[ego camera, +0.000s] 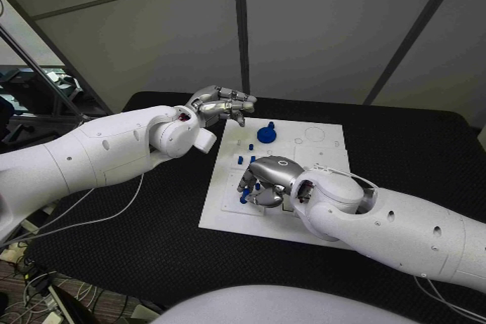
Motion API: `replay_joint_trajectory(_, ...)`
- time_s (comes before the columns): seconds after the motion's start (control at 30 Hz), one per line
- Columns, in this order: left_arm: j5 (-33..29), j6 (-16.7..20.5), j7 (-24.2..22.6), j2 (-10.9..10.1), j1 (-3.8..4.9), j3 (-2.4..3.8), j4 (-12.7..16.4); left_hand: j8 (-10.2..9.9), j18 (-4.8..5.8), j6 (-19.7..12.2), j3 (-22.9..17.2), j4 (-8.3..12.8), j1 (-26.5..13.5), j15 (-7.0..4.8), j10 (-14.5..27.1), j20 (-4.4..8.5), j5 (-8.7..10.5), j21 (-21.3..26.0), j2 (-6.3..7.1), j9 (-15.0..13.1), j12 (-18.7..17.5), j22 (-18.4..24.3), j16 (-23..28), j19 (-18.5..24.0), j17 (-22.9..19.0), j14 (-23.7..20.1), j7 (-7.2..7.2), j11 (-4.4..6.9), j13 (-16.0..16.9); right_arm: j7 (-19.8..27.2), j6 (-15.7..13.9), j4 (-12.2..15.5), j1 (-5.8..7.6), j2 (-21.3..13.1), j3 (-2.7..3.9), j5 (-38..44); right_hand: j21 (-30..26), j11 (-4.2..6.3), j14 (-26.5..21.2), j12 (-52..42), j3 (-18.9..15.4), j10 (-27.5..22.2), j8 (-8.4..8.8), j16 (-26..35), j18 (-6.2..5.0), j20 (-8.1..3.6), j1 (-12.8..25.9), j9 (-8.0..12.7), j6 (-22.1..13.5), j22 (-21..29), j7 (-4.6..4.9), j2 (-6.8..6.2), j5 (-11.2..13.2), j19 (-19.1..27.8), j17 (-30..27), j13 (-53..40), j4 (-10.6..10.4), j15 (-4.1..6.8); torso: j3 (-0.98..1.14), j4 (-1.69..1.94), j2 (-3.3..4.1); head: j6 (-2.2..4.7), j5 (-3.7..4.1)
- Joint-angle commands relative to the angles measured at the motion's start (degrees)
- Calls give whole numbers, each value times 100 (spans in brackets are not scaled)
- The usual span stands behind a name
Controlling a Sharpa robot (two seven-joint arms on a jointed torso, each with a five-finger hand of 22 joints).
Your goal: Assemble the parts on the task board
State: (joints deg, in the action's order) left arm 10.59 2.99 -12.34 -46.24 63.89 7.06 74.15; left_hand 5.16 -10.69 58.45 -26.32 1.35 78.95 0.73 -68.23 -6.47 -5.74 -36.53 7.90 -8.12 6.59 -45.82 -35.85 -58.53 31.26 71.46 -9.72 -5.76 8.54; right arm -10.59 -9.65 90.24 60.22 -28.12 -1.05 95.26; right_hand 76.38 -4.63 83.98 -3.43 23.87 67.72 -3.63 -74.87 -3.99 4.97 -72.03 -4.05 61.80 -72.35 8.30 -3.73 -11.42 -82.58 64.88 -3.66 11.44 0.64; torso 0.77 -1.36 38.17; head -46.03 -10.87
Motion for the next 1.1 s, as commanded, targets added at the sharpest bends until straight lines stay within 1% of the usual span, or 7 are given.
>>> replay_joint_trajectory(0.03, 4, -33, -9, 5, 13, 5, 4, -40, 27, -19, 19, 27, -45, 20, 39, -44, 16, 29, 0, -9, -23, 9, 30, 15, -9, -13, -2, 13, 8, 109, -117, -20, -2, 13, -9, 7, -129, -51, 70, -13, -25, -188, 9, 61, -27, 64, 108, 17, -97, 156, 14, -125, 42, 55, -83, 0, 11, -61, 2, 1, 0, -2, -3)
replay_joint_trajectory(0.2, 4, -37, 1, 4, 13, 5, 1, -40, 26, -18, 19, 26, -46, 20, 39, -44, 17, 33, -1, -10, -23, 11, 33, 15, -9, -13, -3, 13, 9, 206, -212, -35, -2, 24, -14, -43, -389, -83, 12, -35, -169, -495, 11, 168, -100, 115, 208, 30, -276, 462, -11, -267, 134, 199, -235, -5, -2, -91, 1, -4, -1, -3, -1)
replay_joint_trajectory(0.43, 4, -48, 17, 9, 14, 5, -6, -44, 27, -15, 24, 17, -57, 23, 40, -48, 18, 47, -8, -15, -21, 19, 47, 15, -12, -10, -4, 11, 16, 320, -374, -37, -3, 14, -16, -107, -515, -102, -20, -97, -364, -666, 3, 244, -128, 140, 213, 28, -405, 593, -22, -299, 291, 253, -338, -18, -42, -110, 3, -4, -2, 4, 5)
replay_joint_trajectory(0.73, 4, -54, 25, 4, 14, 4, -8, -45, 27, -16, 26, 12, -62, 24, 42, -49, 18, 52, -11, -16, -21, 22, 51, 14, -13, -9, -5, 10, 18, 392, -627, 108, -27, -128, -17, -155, -496, -99, -10, -120, -398, -671, -2, 228, -123, 141, 208, 25, -406, 568, -22, -290, 319, 238, -313, -23, -54, -109, 6, -5, -3, 18, 9)
replay_joint_trajectory(0.87, 4, -56, 28, -12, 13, 3, -7, -45, 27, -16, 26, 12, -62, 24, 42, -49, 18, 52, -11, -16, -21, 22, 51, 14, -13, -9, -5, 10, 18, 396, -825, 338, -36, -392, -15, -211, -495, -86, 3, -173, -441, -635, -7, 224, -123, 136, 186, 21, -400, 565, -21, -284, 317, 225, -311, -32, -61, -99, 7, -10, -4, 39, 25)
replay_joint_trajectory(1.0, 4, -53, 26, -40, 12, 2, -10, -45, 27, -16, 26, 12, -62, 24, 42, -49, 18, 52, -11, -16, -21, 22, 51, 14, -13, -9, -5, 10, 18, 327, -1081, 754, -28, -951, 4, -561, -458, -46, 34, -324, -543, -457, -31, 197, -112, 112, 209, 9, -324, 517, 9, -266, 323, 181, -270, -55, -130, -68, 2, -19, -12, 93, 98)
replay_joint_trajectory(1.1, 4, -49, 22, -60, 10, -1, -9, -45, 27, -16, 26, 12, -62, 24, 42, -49, 18, 52, -11, -16, -21, 22, 51, 14, -13, -9, -5, 10, 18, 184, -1232, 972, -9, -1373, 134, -1111, -242, 24, 96, -565, -600, -40, -71, 68, -56, 77, 294, -13, -184, 254, -13, -233, 341, 54, -81, -132, -238, -18, 1, -34, -15, 153, 206)
